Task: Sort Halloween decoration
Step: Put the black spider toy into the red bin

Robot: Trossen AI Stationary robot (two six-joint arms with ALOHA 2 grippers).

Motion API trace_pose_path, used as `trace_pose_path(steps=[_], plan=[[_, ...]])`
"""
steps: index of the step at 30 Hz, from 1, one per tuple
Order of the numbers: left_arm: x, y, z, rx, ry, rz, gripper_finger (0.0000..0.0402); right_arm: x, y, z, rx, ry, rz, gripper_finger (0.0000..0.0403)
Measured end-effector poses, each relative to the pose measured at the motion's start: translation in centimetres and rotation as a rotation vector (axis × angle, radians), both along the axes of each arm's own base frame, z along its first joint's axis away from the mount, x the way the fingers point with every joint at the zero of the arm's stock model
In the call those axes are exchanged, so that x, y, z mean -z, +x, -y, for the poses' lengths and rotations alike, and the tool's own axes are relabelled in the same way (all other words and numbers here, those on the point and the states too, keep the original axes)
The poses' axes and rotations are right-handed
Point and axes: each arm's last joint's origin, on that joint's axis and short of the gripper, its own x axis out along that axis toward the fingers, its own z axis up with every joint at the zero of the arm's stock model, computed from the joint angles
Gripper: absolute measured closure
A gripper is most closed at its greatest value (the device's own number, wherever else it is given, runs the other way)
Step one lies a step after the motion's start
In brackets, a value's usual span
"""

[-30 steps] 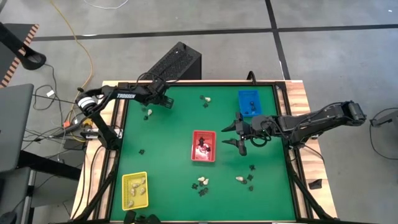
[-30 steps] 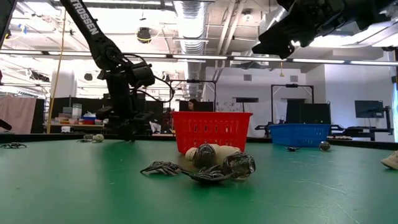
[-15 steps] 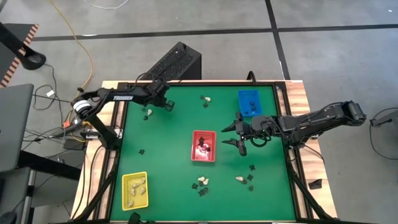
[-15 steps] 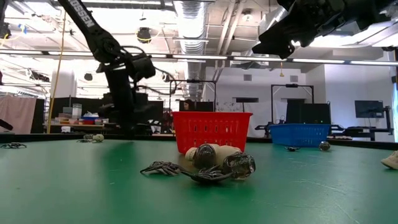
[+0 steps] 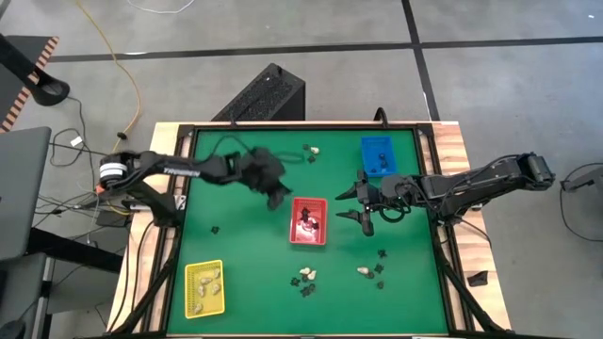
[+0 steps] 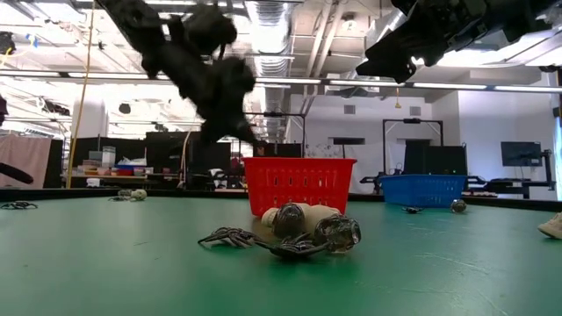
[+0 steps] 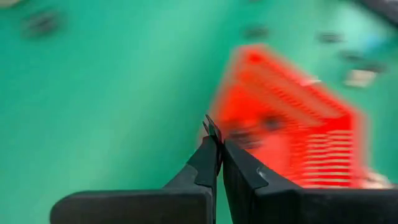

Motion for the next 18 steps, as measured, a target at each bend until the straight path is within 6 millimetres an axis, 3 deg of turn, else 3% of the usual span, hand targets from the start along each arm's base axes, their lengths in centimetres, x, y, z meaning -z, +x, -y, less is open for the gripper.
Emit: trace_pose_path(steps=[5, 9, 18], plan=[[-1.2, 1.7, 5.2, 0.100, 0.046, 0.149, 0.0401, 0.0, 0.0, 0.0, 0.000, 0.000, 0.000, 0.0148], [-0.3, 2.6, 8.2, 0.110, 0.084, 0.156, 0.0401, 0.0, 0.0, 0.0, -0.002, -0.006, -0.001, 0.0148], [2.2, 3.6, 9.2, 0.054, 0.107, 0.119, 0.0401, 0.3, -0.1, 0.0, 0.013, 0.027, -0.033, 0.0148]])
